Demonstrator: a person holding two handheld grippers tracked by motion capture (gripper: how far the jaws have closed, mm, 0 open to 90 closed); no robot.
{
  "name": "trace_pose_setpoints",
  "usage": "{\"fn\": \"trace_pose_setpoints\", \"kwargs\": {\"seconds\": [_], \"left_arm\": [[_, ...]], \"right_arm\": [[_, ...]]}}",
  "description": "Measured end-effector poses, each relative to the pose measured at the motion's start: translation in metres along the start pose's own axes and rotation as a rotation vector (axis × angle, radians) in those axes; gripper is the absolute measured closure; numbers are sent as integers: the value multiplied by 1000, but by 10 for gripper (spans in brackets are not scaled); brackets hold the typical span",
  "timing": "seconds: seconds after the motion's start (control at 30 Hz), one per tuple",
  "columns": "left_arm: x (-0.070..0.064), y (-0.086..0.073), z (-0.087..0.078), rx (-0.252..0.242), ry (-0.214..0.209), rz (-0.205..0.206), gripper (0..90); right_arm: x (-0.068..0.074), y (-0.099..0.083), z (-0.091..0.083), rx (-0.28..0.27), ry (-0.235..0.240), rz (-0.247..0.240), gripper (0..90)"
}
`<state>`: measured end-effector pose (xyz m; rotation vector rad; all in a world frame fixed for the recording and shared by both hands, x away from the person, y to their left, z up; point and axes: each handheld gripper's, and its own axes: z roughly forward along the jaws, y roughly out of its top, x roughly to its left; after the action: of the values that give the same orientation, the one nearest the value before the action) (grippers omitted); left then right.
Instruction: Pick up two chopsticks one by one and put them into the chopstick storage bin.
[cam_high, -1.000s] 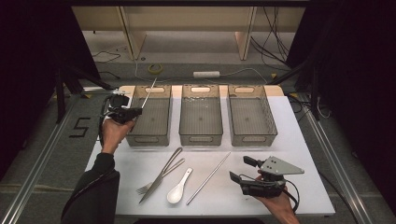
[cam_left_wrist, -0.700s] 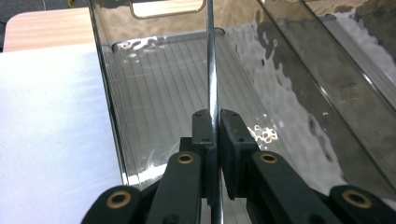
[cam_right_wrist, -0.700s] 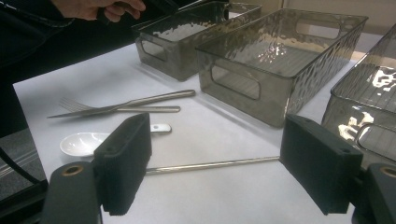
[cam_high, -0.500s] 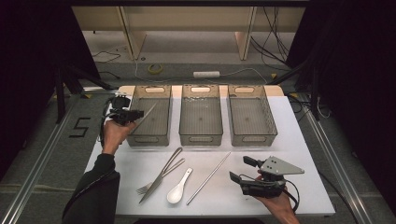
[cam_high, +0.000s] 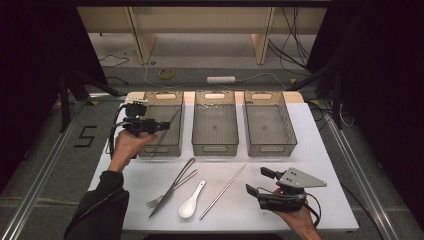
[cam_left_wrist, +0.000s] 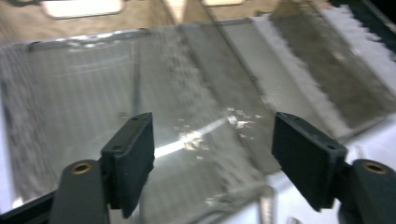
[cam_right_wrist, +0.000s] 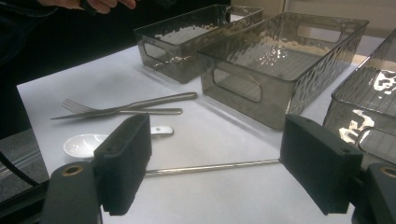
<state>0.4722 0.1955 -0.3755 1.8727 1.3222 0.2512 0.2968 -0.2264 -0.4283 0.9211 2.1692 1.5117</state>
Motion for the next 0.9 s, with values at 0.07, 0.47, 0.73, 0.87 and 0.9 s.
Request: {"fn": "trace_pose_setpoints", "kwargs": {"seconds": [0.07,0.47,0.73,0.87,0.9], "left_arm": [[-13,-2,-2,19,-21,37,260],[-80,-29,-3,147,-83,212,220],[-118,-52,7,249,-111,292,219],[-132,-68,19,298,-129,316,221],[-134,-72,22,311,-131,325,221]], "right_arm": [[0,0,0,3,-3,0,257],[-2,1,-2,-3,-18,-1,257],[-2,2,-2,-5,-22,-3,257],[-2,2,-2,-3,-24,-4,257],[-2,2,-2,-2,-26,-5,257]]}}
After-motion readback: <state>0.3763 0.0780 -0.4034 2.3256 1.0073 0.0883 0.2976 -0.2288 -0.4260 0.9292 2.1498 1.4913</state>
